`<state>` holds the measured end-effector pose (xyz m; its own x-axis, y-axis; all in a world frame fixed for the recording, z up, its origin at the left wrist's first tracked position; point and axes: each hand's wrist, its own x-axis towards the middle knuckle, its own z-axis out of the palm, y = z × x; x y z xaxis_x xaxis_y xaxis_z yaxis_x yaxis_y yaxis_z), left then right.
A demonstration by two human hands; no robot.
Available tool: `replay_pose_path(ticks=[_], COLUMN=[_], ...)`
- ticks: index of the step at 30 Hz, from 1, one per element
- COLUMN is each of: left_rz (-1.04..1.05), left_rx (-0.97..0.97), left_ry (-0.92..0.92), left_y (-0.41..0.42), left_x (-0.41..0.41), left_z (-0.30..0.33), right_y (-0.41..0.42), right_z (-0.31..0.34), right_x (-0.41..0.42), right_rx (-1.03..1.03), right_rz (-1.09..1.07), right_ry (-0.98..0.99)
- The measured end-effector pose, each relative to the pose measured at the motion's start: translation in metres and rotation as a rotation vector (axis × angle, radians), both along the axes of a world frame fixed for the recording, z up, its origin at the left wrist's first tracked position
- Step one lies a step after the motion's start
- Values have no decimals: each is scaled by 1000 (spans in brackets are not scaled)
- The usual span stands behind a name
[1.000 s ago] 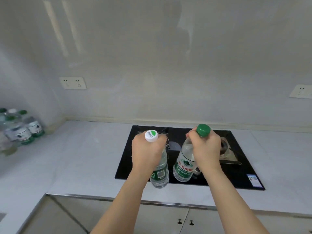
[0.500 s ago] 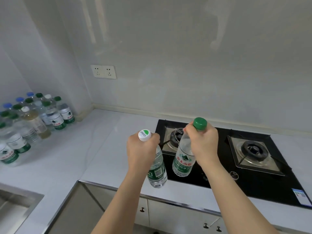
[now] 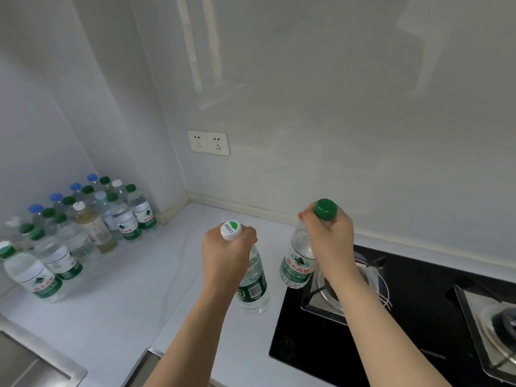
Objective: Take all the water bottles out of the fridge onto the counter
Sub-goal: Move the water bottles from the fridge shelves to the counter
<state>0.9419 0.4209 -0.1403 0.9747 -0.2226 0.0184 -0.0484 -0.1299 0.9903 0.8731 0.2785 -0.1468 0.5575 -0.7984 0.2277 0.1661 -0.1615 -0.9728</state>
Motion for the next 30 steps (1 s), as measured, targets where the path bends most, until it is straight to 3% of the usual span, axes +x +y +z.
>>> replay_pose_path(ticks=[8,20,30], left_rz=[76,11,189], left_rx=[0,67,50], left_ry=[38,112,186], left_y=[10,77,167], left_x=[70,217,319], left_z=[-10,-43,-83], right_y=[5,67,144], right_z=[-15,-36,-64], right_x=[82,230,357], right_rx=[9,32,53], right_rz=[118,219,421], right_ry=[39,103,255])
